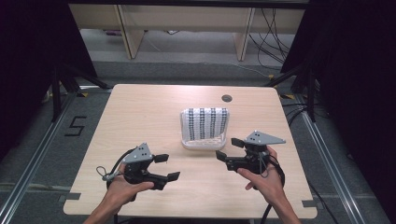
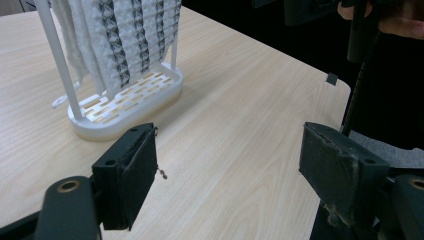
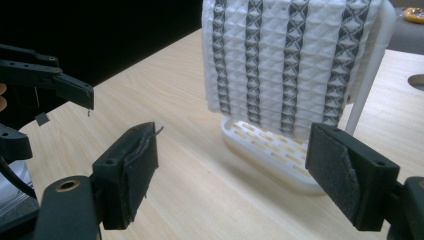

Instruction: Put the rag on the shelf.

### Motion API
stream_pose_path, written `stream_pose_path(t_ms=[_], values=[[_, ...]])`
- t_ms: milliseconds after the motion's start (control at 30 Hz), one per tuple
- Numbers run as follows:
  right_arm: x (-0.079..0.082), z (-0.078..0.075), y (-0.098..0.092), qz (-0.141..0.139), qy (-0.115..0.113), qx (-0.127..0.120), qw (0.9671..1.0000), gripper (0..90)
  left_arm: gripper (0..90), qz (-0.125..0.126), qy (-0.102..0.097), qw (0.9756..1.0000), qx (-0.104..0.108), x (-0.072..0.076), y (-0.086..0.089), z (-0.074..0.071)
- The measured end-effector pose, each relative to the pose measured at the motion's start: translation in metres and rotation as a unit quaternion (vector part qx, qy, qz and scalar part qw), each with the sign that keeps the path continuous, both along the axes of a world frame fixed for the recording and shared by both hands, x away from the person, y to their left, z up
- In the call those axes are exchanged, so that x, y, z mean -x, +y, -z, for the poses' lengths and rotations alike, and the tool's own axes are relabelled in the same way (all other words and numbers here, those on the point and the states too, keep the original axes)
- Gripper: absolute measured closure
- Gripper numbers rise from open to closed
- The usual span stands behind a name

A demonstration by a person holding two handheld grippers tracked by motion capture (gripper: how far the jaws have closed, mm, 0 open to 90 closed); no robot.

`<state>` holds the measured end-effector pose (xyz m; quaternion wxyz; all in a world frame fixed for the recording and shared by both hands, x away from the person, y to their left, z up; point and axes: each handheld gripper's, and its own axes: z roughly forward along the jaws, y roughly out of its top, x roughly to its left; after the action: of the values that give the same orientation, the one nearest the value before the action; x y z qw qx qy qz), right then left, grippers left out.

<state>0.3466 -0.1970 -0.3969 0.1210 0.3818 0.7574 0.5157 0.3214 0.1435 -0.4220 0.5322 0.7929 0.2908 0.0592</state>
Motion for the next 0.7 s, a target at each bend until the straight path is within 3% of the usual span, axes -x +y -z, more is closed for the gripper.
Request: stream_pose_path(t_ms=[67, 100, 200, 267, 300, 333, 367, 400, 467, 567, 667, 700], values=[[0.000, 0.002, -0.002, -0.006, -0.011, 0.010, 0.9999, 22.0, 22.4, -0.002, 0.000, 1.0000, -0.005, 0.002, 0.002, 0.003], [0.003, 0.002, -0.002, -0.003, 0.000, 0.008, 1.0000, 22.0, 22.3, -0.005, 0.002, 1.0000, -0.005, 0.003, 0.002, 0.004], [0.004, 0.006, -0.002, -0.010, -0.010, 0.007, 0.9999, 22.0, 22.2, -0.003, 0.003, 1.0000, -0.001, 0.004, 0.005, 0.009], [0.008, 0.007, -0.001, -0.005, 0.007, -0.002, 1.0000, 22.0, 22.1, -0.008, 0.005, 1.0000, -0.003, 0.006, 0.007, 0.012], [0.008, 0.008, -0.001, -0.009, -0.001, 0.008, 0.9999, 22.0, 22.1, -0.008, 0.004, 1.0000, -0.004, 0.007, 0.008, 0.013], [0.010, 0.009, 0.000, -0.008, 0.006, 0.002, 0.9999, 21.8, 22.1, -0.008, 0.007, 0.9999, -0.005, 0.008, 0.010, 0.015], [0.010, 0.010, 0.000, -0.012, -0.006, 0.011, 0.9998, 21.6, 22.0, -0.008, 0.007, 0.9999, -0.002, 0.008, 0.010, 0.016], [0.013, 0.011, 0.002, -0.012, 0.003, 0.004, 0.9999, 21.5, 22.0, -0.011, 0.008, 0.9999, -0.002, 0.009, 0.011, 0.017], [0.014, 0.014, 0.003, -0.016, -0.005, 0.013, 0.9998, 20.9, 21.9, -0.010, 0.009, 0.9999, -0.003, 0.011, 0.012, 0.019], [0.020, 0.017, 0.006, -0.019, 0.008, 0.017, 0.9996, 19.9, 21.8, -0.005, 0.012, 0.9999, 0.000, 0.014, 0.013, 0.024], [0.022, 0.022, 0.008, -0.025, -0.005, 0.022, 0.9994, 19.1, 21.5, -0.005, 0.009, 0.9999, -0.006, 0.017, 0.014, 0.028], [0.025, 0.023, 0.009, -0.024, 0.009, 0.021, 0.9995, 18.8, 21.3, -0.007, 0.011, 0.9999, -0.009, 0.018, 0.014, 0.029]])
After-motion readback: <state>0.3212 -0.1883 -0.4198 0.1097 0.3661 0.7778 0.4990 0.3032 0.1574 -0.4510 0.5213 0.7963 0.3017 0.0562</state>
